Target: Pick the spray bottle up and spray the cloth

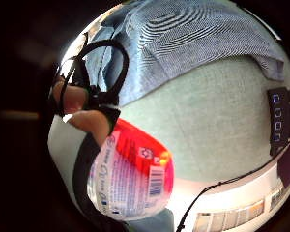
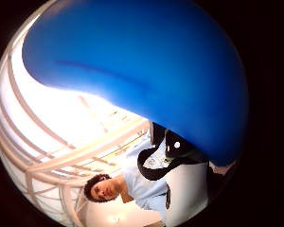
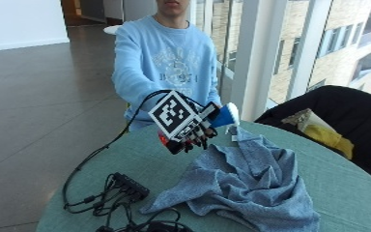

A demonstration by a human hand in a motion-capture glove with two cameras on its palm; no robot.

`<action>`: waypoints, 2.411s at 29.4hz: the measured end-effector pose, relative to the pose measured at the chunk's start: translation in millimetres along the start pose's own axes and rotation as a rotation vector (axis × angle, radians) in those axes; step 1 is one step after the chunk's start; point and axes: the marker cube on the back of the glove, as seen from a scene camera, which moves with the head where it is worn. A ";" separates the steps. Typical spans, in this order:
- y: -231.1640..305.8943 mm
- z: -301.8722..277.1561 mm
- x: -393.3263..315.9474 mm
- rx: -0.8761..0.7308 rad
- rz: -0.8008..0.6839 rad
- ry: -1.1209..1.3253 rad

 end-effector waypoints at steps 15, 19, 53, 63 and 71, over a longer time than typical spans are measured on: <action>0.9 4.5 -7.7 0.013 -0.021 -0.012; 3.9 9.1 -12.4 0.017 -0.043 -0.020; -11.4 163.7 -202.6 0.524 -0.889 -0.465; -55.0 210.5 -202.9 0.492 -0.881 -0.439; -63.6 220.5 -200.2 0.502 -0.884 -0.412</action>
